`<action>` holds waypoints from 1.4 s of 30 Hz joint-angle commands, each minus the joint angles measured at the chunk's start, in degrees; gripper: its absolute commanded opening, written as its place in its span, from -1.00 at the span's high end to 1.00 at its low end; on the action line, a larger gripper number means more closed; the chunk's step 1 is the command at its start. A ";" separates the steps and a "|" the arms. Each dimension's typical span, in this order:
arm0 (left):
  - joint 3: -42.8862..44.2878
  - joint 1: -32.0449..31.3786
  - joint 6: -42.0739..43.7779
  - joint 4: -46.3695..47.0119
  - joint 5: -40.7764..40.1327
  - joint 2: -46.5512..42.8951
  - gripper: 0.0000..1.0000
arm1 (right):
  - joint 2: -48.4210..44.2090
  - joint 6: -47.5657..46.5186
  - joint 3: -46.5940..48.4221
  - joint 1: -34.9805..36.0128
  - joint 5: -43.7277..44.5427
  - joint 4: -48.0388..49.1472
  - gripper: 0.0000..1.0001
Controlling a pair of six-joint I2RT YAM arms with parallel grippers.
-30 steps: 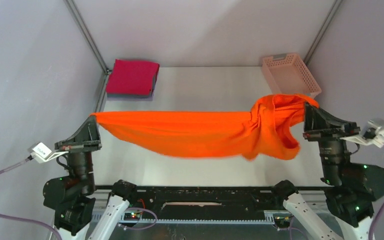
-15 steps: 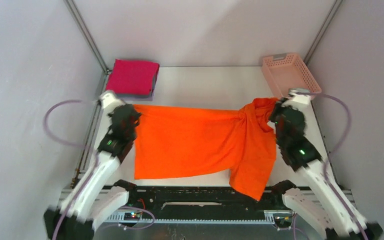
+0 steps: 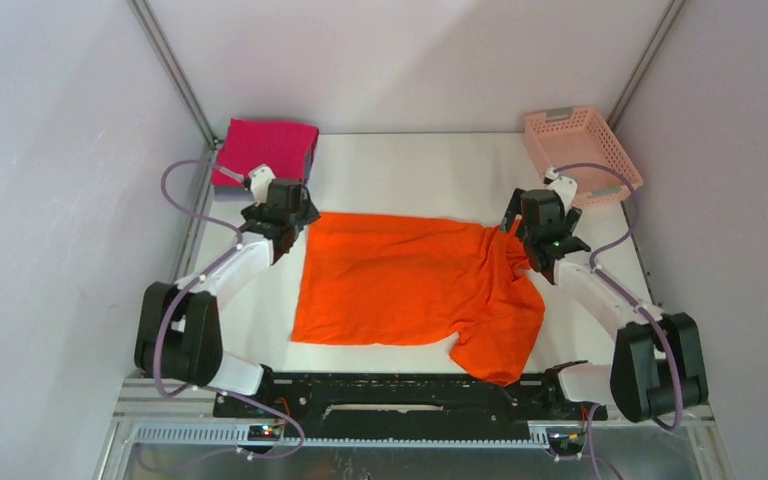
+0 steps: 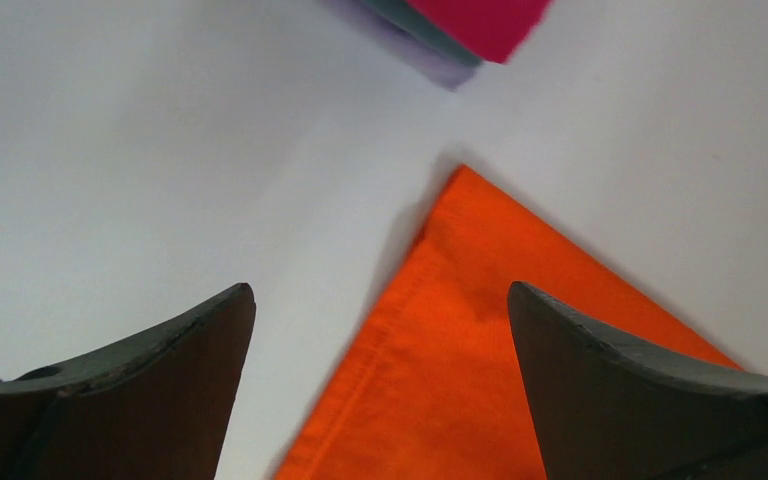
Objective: Fold and stack the t-shirts
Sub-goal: Flatten out the T-shirt at the center of the board.
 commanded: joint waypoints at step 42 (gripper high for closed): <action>-1.76 -2.26 -0.08 6.54 15.11 -2.05 -0.99 | -0.06 9.16 2.98 -3.18 -20.99 1.40 -0.99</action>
